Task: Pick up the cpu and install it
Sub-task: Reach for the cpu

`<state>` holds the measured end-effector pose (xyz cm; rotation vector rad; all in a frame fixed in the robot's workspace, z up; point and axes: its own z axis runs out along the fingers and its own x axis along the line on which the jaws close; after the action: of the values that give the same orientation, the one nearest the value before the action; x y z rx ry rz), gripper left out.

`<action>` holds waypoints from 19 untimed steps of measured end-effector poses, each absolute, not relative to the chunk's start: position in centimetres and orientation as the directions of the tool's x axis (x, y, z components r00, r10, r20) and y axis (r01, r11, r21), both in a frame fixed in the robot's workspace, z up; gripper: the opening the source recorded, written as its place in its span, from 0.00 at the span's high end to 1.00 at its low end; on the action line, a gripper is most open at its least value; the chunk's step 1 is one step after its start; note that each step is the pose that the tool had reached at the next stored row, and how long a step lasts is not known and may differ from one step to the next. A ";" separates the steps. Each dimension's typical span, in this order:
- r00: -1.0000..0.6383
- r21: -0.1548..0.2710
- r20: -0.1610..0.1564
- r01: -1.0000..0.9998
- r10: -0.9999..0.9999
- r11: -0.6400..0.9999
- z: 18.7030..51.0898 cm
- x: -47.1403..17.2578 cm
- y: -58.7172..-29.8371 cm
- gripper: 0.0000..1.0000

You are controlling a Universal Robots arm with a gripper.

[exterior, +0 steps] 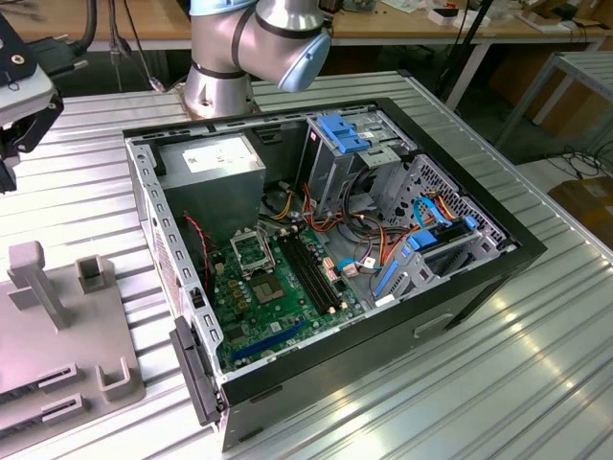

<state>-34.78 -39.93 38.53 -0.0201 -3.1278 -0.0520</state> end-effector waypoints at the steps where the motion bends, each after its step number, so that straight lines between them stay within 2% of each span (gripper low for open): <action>1: -1.000 0.033 0.014 0.012 0.012 0.999 38.5 -35.1 -39.9 0.89; 19: -1.000 0.033 0.014 0.005 0.005 0.999 38.2 -39.1 -40.3 0.89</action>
<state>-39.13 -40.27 38.21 -0.0082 -3.1277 -0.0519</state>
